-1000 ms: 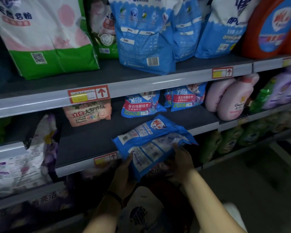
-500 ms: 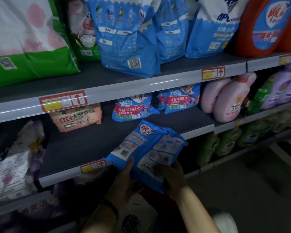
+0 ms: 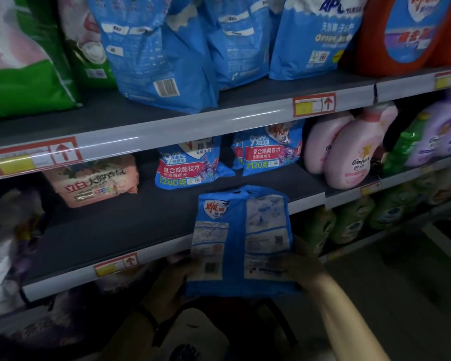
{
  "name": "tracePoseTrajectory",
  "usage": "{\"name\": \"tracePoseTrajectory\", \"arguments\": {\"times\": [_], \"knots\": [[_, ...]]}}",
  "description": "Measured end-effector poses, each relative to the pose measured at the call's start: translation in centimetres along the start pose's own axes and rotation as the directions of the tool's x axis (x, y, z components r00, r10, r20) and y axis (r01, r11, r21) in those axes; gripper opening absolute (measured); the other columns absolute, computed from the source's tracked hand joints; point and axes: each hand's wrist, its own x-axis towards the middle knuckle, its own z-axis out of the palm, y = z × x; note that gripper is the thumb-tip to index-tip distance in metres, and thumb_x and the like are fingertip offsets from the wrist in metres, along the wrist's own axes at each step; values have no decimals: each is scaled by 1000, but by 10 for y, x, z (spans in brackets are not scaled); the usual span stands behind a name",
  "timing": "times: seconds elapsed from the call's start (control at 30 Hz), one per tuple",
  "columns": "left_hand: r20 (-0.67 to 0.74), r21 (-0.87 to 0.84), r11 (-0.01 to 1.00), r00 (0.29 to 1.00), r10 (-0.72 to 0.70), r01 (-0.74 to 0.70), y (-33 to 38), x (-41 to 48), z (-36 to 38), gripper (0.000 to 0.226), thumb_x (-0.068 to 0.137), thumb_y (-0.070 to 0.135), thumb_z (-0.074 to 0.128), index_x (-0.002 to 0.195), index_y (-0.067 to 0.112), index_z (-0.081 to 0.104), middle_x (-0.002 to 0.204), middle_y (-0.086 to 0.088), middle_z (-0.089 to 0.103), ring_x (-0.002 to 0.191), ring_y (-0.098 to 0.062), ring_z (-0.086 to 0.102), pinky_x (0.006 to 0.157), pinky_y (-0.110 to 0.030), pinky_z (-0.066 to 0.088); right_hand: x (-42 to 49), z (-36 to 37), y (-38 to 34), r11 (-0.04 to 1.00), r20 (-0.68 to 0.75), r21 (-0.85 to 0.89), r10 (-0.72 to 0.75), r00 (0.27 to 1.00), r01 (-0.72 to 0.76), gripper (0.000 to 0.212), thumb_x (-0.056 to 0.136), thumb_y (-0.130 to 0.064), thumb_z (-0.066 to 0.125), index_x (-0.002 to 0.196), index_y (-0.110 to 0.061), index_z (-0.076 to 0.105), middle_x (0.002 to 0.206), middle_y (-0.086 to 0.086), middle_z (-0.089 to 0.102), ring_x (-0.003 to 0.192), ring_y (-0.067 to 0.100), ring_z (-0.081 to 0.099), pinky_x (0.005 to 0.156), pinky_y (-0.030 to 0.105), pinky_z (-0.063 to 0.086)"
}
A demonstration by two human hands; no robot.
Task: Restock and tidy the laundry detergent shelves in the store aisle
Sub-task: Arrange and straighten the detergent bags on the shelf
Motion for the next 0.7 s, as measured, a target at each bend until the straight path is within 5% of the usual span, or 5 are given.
{"name": "tracePoseTrajectory", "arguments": {"times": [0.17,0.33,0.43,0.57,0.7], "knots": [[91,171,981,993,79,-94,5,16,34,40,86,22,84,125,27,75,125,0,76,117,-23,72,110,-51,50,14,-23,-5,975,23,-198,-96,995,99,63,79,5,69,132,-29,61,117,-2,76,110,22,73,83,44,65],[42,395,886,969,245,-242,11,36,68,50,73,48,83,122,40,75,124,15,75,123,-16,67,113,-47,47,17,-55,-18,969,40,-162,-184,982,188,65,85,31,54,128,-18,60,107,-3,81,99,14,77,69,25,61],[62,412,835,926,372,-364,18,59,88,34,82,29,83,116,29,79,113,11,79,110,-13,74,100,-43,57,35,-75,-27,963,24,-104,-248,969,249,58,89,22,61,133,-17,58,114,3,80,106,22,76,75,31,64],[44,420,760,848,529,-496,37,99,125,27,96,2,70,111,23,74,100,17,80,94,-1,75,76,-15,57,86,-95,-47,944,-73,-131,-313,947,302,57,93,20,61,134,-19,59,116,6,79,103,26,77,73,40,66],[21,490,674,781,624,-553,53,149,155,22,101,15,67,113,33,70,115,11,76,108,-12,72,99,-40,58,143,-110,-66,847,-88,-365,-445,891,387,56,95,11,64,139,-21,52,129,7,72,107,19,72,80,37,64]]}}
